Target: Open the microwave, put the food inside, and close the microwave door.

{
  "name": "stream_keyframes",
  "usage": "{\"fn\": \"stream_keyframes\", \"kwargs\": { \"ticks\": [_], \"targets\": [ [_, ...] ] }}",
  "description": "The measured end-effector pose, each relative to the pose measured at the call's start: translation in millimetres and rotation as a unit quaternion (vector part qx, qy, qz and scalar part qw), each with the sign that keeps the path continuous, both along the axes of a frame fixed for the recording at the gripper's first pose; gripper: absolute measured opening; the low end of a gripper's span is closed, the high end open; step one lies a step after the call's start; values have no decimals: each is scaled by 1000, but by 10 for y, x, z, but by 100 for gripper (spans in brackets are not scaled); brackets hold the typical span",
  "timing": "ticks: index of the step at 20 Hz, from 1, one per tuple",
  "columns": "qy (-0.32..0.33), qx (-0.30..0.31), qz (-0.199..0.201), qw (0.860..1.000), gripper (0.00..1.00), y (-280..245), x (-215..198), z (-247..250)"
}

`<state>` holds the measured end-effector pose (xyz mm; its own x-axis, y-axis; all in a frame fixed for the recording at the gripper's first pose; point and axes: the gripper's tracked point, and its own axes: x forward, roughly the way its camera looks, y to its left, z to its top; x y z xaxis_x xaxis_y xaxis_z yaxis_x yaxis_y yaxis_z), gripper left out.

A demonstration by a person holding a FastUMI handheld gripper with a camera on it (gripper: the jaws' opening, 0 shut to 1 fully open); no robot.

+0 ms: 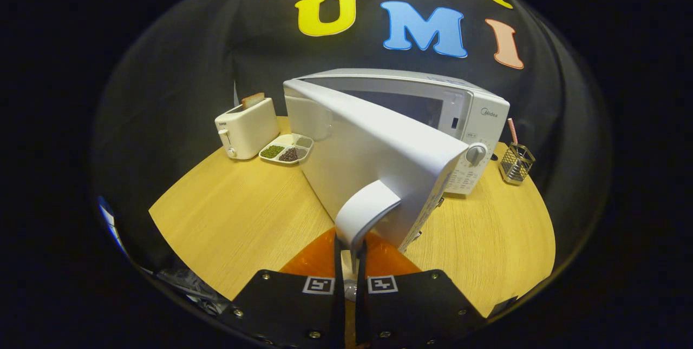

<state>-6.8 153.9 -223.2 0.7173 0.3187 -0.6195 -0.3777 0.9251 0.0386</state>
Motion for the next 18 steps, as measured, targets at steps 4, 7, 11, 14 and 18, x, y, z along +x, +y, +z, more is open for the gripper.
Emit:
{"fn": "stream_keyframes", "kwargs": {
  "ticks": [4, 7, 11, 14, 18],
  "targets": [
    [-2, -5, -1, 1000, 11, 183, -169, 27],
    [-10, -11, 3, 1000, 14, 363, -321, 78],
    [-21, -2, 3, 1000, 24, 632, -506, 143],
    [-29, -16, -1, 999, 27, 765, -556, 151],
    [-30, -17, -12, 999, 32, 971, -646, 145]
  ]
}}
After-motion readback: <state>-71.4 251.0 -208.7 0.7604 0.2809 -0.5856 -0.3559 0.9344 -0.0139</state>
